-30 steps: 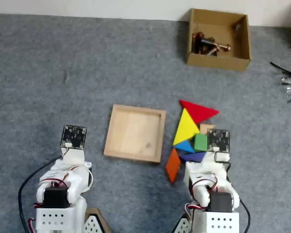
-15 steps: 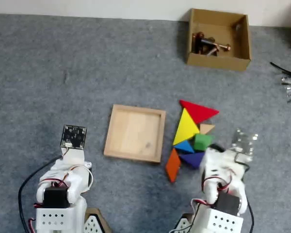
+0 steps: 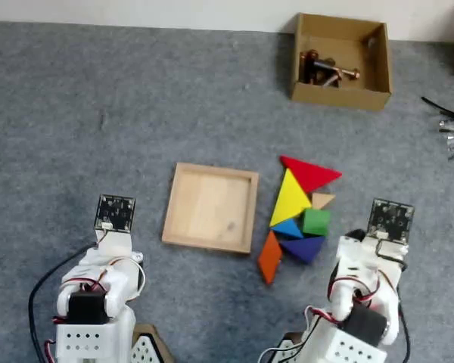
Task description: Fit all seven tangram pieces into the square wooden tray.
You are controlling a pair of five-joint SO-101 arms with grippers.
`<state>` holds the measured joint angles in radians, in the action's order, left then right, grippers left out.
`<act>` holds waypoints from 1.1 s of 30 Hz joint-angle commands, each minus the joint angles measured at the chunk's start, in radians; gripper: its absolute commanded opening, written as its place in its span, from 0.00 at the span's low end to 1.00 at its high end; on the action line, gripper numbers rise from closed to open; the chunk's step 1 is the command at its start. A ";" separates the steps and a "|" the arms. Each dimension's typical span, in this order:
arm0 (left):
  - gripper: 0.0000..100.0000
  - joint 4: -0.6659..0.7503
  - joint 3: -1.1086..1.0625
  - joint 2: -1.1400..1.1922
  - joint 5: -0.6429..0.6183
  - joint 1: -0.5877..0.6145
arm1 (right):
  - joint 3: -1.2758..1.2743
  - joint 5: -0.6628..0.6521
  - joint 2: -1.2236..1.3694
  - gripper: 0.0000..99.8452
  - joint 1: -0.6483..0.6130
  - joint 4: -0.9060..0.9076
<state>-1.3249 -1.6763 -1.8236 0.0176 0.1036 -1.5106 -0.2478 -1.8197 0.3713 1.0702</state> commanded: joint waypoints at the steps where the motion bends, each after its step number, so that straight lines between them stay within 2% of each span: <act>1: 0.01 -0.003 -0.018 -0.010 -0.002 -0.012 | 0.189 -0.009 0.024 0.06 0.012 0.059; 7: 0.01 -0.003 -0.018 -0.010 -0.002 -0.012 | 0.246 -0.006 0.269 0.11 0.007 0.056; 11: 0.01 -0.003 -0.018 -0.010 -0.002 -0.012 | 0.355 -0.006 0.492 0.11 0.005 -0.007; 17: 0.01 -0.003 -0.018 -0.010 -0.002 -0.012 | 0.587 -0.006 0.880 0.11 -0.001 -0.007; 24: 0.01 -0.003 -0.018 -0.010 -0.002 -0.012 | 0.734 -0.008 1.270 0.12 -0.177 -0.005; 33: 0.01 -0.003 -0.018 -0.010 -0.002 -0.012 | 0.886 -0.006 1.494 0.12 -0.355 -0.005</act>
<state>-1.3249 -1.6763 -1.8236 0.0176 0.1036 -0.7327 -0.2478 -0.3422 0.0813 1.0902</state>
